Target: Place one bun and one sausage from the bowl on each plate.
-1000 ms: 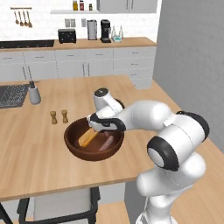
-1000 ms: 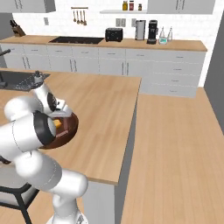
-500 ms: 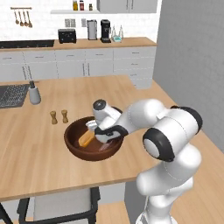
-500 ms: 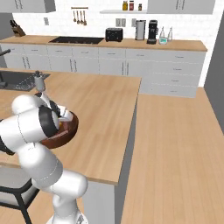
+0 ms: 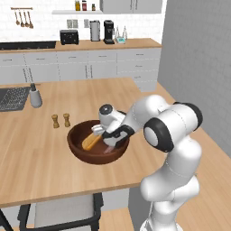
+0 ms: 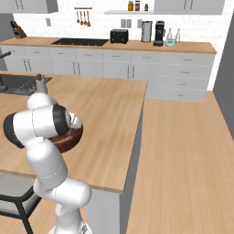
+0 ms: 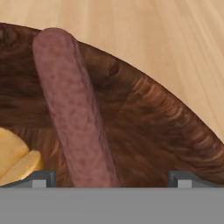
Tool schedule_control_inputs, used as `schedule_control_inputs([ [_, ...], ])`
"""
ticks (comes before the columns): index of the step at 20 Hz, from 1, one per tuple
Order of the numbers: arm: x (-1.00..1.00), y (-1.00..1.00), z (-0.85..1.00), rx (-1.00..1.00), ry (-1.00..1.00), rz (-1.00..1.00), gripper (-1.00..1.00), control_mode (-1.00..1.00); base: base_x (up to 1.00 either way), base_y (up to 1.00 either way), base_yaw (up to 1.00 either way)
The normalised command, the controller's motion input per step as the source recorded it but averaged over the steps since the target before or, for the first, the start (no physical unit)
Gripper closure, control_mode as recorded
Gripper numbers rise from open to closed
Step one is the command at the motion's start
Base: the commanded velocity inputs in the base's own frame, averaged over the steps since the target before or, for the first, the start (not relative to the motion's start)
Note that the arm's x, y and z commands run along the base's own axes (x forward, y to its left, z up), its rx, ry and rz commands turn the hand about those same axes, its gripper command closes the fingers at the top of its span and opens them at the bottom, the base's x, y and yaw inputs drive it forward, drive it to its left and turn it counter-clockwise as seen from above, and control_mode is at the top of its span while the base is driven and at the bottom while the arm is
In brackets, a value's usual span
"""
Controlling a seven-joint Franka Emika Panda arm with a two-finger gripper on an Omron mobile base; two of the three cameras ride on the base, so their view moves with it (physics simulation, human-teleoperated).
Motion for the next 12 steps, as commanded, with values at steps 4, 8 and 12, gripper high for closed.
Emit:
schedule_control_inputs([
  [4, 0.53, 0.14, -0.16, 0.0, 0.09, -0.09, -1.0, -1.0, 0.0, 0.0, 0.0],
  [8, 0.21, 0.08, -0.58, -0.05, 0.1, -0.08, 1.0, -1.0, 0.0, 0.0, 0.0],
  [12, 0.01, 0.0, -0.38, 0.0, 0.0, -0.02, 1.0, -1.0, 0.0, 0.0, 0.0],
])
